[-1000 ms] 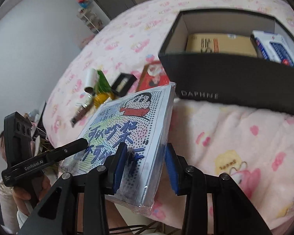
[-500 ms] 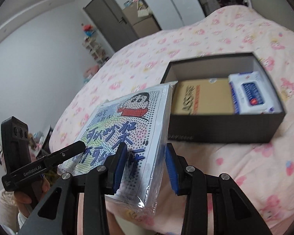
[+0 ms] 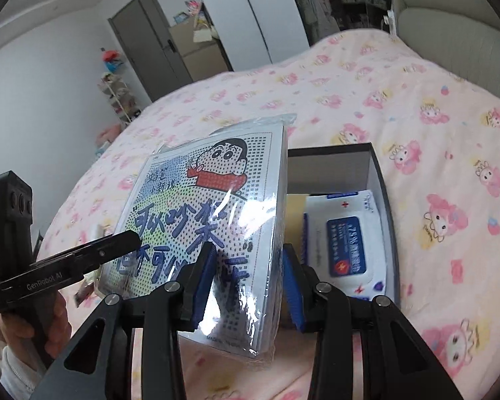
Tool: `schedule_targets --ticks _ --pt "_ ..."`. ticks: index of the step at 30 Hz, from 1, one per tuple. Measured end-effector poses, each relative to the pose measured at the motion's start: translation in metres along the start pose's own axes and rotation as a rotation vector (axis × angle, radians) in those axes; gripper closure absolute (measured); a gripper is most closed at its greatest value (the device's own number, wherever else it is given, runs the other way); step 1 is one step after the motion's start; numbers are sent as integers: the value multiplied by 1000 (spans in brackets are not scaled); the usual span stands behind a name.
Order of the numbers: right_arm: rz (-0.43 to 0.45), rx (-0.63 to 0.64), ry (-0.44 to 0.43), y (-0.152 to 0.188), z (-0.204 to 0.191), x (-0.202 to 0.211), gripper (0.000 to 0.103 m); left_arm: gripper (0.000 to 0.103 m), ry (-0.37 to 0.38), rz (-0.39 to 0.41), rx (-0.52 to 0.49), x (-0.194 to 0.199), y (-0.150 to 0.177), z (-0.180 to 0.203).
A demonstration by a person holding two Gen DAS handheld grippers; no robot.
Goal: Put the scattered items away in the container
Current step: 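Carry the bead-art kit with the left tool over the black box, then lower the bead-art kit into the box beside the wipes and open the left tool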
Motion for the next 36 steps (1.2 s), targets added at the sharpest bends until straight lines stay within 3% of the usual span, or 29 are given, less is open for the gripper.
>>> schedule_targets --ticks 4,9,12,18,23,25,31,36 --pt "-56 -21 21 -1 23 -23 68 55 -37 -85 -16 -34 -5 3" --pt "-142 -49 12 12 46 -55 69 55 -144 -137 -78 -59 -6 12" --pt "-159 -98 -3 16 57 -65 68 55 -153 -166 -65 -70 -3 9" --pt "-207 -83 7 23 58 -87 68 54 -225 -195 -82 -83 5 -3" --pt "-246 -54 20 33 54 -100 68 55 -325 -205 -188 -92 10 2" --pt "-241 -43 32 33 53 -98 68 55 -341 -199 -213 -92 11 4" --pt "-154 24 36 19 37 -76 68 55 -312 -225 -159 -99 9 9" --pt "-252 11 48 31 41 -97 68 55 -345 -271 -214 -111 13 18"
Point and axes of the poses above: each gripper's, at about its wrist camera, not at the fingertips, and x roughly against the way its jaws point, z to its right, y to its underside, the point moved 6 cm from there along -x, roughly the way its jaws point, and after that the axes turned 11 degrees about -y, right-handed, at the moved point
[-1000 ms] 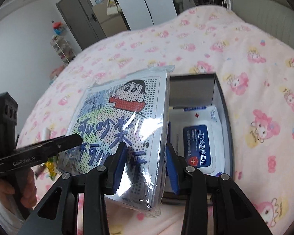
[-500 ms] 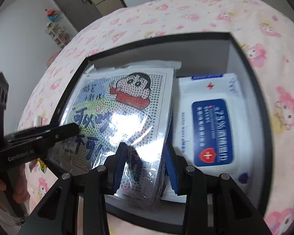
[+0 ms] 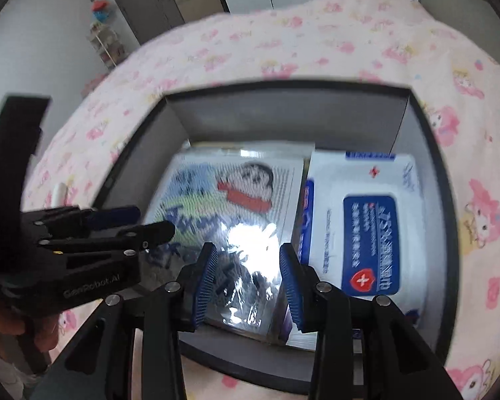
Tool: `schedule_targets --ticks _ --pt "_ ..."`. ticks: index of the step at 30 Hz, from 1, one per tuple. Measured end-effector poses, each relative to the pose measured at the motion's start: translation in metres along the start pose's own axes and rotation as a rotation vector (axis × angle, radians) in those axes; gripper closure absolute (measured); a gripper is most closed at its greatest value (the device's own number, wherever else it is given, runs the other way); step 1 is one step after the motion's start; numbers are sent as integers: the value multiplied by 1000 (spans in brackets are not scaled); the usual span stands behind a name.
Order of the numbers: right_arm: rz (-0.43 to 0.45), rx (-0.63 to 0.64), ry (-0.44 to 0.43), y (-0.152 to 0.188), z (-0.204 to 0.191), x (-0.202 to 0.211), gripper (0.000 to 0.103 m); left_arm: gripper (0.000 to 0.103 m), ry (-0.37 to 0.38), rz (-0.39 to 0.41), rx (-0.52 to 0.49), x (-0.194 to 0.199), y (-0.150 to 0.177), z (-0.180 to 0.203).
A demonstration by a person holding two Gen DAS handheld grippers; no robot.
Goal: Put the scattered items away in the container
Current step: 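Lower the bead-art kit into the box beside the wipes and open the left tool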
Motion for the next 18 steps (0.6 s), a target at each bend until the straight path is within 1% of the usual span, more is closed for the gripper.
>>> schedule_targets --ticks 3,5,6,7,8,9,11,12,14,16,18 --pt "-45 -23 19 9 9 -11 68 55 -15 5 13 -1 -4 0" --pt "-69 -31 13 12 14 -19 68 55 -21 13 20 -1 -5 1" --pt "-74 -35 13 15 17 -20 71 54 -23 15 21 -2 -6 2" --pt "-70 -37 12 16 18 -18 71 51 -26 18 20 -2 -6 3" --pt "-66 -39 11 18 19 -16 71 49 -29 18 8 -2 -5 6" --pt "-66 -40 12 18 19 -14 72 49 -29 18 -2 -2 -5 8" --pt "-64 -40 14 19 20 -12 72 53 16 24 10 3 -4 12" --pt "-61 -44 14 20 21 -11 72 56 54 33 32 7 -4 12" --pt "-40 -50 15 18 18 -4 72 56 113 69 62 17 -3 14" --pt "-5 -44 15 19 14 8 72 56 122 99 55 22 -2 15" --pt "32 -38 17 19 10 22 72 56 124 89 50 21 2 17"
Point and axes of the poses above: each gripper's, at about its wrist camera, not at the fingertips, and x roughly against the way its jaws point, z to its right, y to its underside, the point moved 6 cm from there along -x, roughly the way its jaws point, and after that the axes turned 11 degrees about -y, right-handed, at the moved point
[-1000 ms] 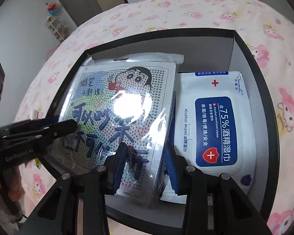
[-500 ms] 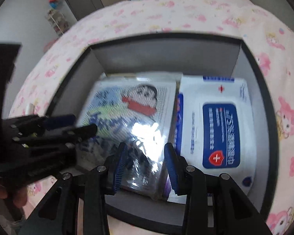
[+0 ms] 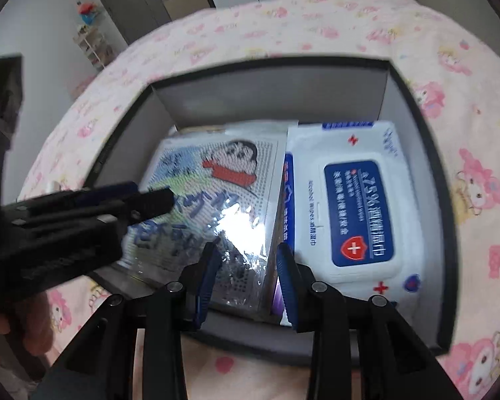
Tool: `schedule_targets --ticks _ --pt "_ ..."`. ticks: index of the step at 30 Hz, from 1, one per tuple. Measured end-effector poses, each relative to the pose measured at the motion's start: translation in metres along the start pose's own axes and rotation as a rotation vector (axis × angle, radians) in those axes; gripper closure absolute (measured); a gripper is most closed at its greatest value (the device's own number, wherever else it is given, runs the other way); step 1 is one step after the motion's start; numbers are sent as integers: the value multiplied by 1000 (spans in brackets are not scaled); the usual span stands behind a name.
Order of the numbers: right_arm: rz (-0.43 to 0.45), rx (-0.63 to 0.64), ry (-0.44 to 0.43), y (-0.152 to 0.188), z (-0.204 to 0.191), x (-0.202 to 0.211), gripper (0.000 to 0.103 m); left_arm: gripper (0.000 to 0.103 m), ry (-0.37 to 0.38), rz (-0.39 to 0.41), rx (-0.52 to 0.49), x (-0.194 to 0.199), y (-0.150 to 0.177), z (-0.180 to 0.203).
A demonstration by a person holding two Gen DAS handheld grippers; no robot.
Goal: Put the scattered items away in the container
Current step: 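Lower the bead-art kit into the box beside the wipes and open the left tool, then withdraw the left tool and move it toward the corn snack bag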
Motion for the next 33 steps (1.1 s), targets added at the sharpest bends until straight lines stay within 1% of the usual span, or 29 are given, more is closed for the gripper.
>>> schedule_targets --ticks 3,5,7,10,14,16,21,25,29,33 --pt "42 0 22 -4 -5 18 71 56 63 21 26 8 6 1" --pt "69 4 35 -5 -9 29 70 56 132 80 42 26 8 2" --pt "93 9 48 -7 -14 38 70 56 151 138 37 46 12 3" --pt "131 8 51 -7 -23 54 70 55 164 191 28 72 20 4" --pt "198 4 40 -5 -39 73 70 54 154 247 21 99 30 1" --pt "227 -6 21 0 -48 87 70 54 147 275 16 111 34 -3" --pt "265 14 12 10 -73 100 70 54 133 322 2 138 48 -16" --pt "282 42 13 23 -93 111 70 54 147 326 15 153 69 -25" --pt "288 41 -5 40 -106 114 70 54 127 338 13 165 93 -34" --pt "300 37 -58 60 -123 116 70 54 105 329 16 167 116 -44"
Point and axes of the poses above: each gripper's, at about its wrist camera, not at the fingertips, and x roughly against the way its jaws point, z to its right, y to its underside, the point moved 6 cm from there along -x, roughly the way its jaws point, and after that the axes turned 11 degrees about -y, right-handed, at the moved point
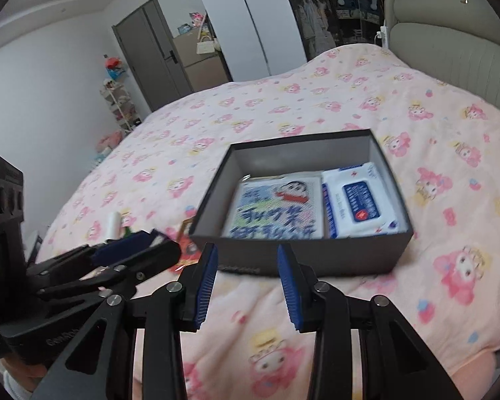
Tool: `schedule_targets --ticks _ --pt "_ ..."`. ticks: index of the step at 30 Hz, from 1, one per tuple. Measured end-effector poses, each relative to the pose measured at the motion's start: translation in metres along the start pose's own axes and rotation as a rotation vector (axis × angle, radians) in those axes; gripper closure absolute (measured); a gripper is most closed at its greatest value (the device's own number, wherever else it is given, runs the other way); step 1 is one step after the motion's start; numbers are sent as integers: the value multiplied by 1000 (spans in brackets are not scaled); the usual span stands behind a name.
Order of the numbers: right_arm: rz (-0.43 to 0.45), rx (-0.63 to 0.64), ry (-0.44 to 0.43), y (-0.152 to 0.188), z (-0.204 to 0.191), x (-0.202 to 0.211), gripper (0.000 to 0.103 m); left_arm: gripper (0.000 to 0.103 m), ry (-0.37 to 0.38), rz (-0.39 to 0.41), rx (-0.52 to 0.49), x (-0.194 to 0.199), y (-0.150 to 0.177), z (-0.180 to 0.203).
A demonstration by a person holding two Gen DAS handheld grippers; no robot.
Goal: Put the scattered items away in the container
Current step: 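Withdraw the left tool and move it toward the corn snack bag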
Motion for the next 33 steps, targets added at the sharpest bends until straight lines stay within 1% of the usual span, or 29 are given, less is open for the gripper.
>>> schedule_targets --ticks 4,10,18,23,33 --pt "-5 26 -20 10 -17 1 70 55 -3 -7 24 8 15 -11" --pt "-9 48 -31 18 -36 2 70 55 -31 12 18 22 24 -21" --pt "-38 74 -55 29 -58 -5 70 55 -48 18 54 34 41 -46" --pt "-88 88 -94 44 -77 -24 70 55 -87 -1 86 35 59 -75" --pt "-188 162 -166 67 -126 -80 70 55 -160 -43 211 28 93 -145"
Point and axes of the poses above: each gripper's, at about its wrist camera, not at the fingertips, and x roughly against the way its jaws point, z to its right, y to its underside, the point moved 6 cm from there along -x, roughly the way its jaws point, and after that the axes turned 11 degrees about -y, right-handed, at the moved point
